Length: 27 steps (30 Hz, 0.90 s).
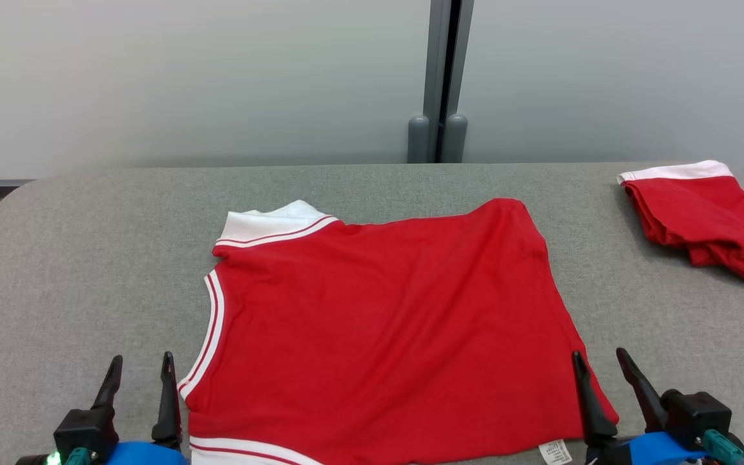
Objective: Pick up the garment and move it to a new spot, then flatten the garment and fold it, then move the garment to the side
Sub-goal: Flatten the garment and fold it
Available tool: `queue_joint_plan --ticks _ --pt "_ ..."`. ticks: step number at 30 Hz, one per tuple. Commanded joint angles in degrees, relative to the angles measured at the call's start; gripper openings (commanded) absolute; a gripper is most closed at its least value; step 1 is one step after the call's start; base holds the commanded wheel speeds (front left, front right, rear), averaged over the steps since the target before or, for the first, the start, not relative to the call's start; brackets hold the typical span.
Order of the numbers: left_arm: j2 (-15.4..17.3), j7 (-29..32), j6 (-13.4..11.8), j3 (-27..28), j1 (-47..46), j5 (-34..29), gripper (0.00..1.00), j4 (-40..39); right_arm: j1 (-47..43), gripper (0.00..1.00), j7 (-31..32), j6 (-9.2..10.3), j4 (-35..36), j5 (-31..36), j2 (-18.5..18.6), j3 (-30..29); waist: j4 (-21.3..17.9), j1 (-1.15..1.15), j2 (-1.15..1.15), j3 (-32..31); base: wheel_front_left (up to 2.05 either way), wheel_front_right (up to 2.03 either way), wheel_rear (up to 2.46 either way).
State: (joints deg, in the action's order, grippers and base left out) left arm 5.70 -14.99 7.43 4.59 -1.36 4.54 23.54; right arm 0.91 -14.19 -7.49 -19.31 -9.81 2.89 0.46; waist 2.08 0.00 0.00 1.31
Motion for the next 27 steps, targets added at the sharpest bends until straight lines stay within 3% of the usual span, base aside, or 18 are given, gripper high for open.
queue_joint_plan --ticks 1,11,27 --pt "0.2 -0.3 0.1 -0.3 0.4 -0.2 1.0 0.0 -0.8 1.0 0.0 -0.02 -0.3 0.0 0.0 -0.4 0.0 0.0 0.0 0.0 0.0 0.0 0.0" --pt "-0.4 -0.3 0.1 -3.7 3.8 1.2 1.0 3.0 -0.3 1.0 -0.6 -0.01 -7.3 0.2 0.0 -3.8 0.3 0.0 0.0 0.7 0.0 0.0 0.0" --pt "0.4 -0.3 0.1 -10.1 11.2 3.0 1.0 6.8 2.2 1.0 -1.0 -0.01 -14.5 -1.4 0.0 -4.2 1.0 0.0 0.0 1.2 0.0 0.0 0.0"
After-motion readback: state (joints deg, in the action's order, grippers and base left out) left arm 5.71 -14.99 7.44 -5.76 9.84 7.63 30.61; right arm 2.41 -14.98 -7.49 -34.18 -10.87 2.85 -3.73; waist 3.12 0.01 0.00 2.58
